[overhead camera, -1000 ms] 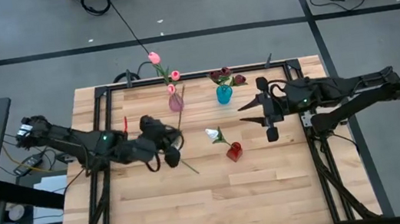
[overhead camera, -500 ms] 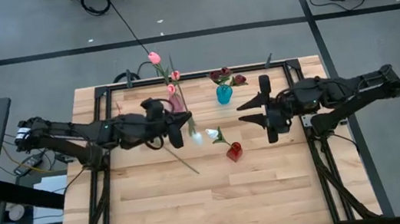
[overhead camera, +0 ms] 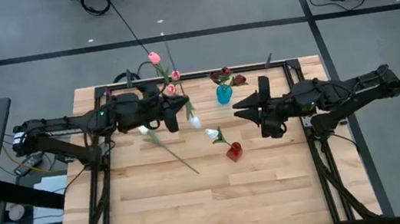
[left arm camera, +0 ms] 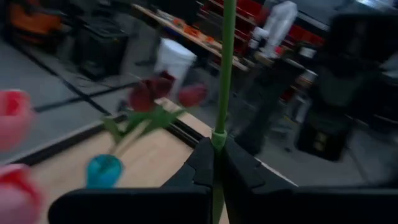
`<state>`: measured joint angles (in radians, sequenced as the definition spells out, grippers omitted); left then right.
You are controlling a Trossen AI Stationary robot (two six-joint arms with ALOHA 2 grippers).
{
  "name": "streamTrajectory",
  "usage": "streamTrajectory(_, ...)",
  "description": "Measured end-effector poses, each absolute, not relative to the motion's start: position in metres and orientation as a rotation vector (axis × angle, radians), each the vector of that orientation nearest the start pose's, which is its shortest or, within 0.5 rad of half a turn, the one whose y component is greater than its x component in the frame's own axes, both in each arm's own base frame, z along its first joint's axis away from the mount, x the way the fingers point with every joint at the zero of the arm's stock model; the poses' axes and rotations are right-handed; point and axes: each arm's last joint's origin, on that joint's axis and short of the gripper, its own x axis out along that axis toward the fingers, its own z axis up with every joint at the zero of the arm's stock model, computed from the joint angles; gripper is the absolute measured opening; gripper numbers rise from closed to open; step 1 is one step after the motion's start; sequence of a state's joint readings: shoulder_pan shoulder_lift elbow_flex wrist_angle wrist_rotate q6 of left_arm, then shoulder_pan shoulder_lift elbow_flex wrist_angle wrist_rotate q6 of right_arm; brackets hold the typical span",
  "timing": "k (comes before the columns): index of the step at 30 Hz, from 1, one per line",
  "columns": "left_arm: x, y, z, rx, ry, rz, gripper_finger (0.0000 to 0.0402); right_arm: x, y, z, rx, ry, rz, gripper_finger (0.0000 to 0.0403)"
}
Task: Sort flowers into vase by color
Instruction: Put the bottom white tulip into the red vase
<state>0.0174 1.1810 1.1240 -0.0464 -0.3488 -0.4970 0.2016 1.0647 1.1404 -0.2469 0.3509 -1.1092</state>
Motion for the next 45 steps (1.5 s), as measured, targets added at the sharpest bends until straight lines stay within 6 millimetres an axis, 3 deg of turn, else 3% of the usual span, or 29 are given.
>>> streamTrajectory(6, 0.27, 0.013, 0.379, -0.485, 0.037, 0.299, 0.0017, 0.219, 0.036, 0.403, -1.242, 0.19, -0.059, 0.0142)
streamTrajectory(12, 0.273, 0.012, 0.382, -0.565, -0.007, 0.274, 0.0017, 0.231, 0.034, 0.395, -1.419, 0.316, -0.137, 0.0142)
streamTrajectory(18, 0.274, 0.012, 0.383, -0.618, -0.007, 0.217, 0.0017, 0.241, 0.034, 0.393, -1.447, 0.375, -0.232, 0.0146)
streamTrajectory(30, 0.273, 0.012, 0.379, -0.629, 0.033, 0.222, 0.0017, 0.249, 0.037, 0.386, -1.545, 0.422, -0.217, 0.0219)
streamTrajectory(38, 0.29, 0.012, 0.354, -0.663, 0.165, 0.266, 0.0017, 0.245, 0.044, 0.387, -1.537, 0.488, -0.299, 0.0203)
streamTrajectory(45, 0.29, 0.011, 0.361, -0.675, 0.116, 0.203, 0.0017, 0.251, 0.037, 0.382, -1.585, 0.47, -0.214, 0.0195)
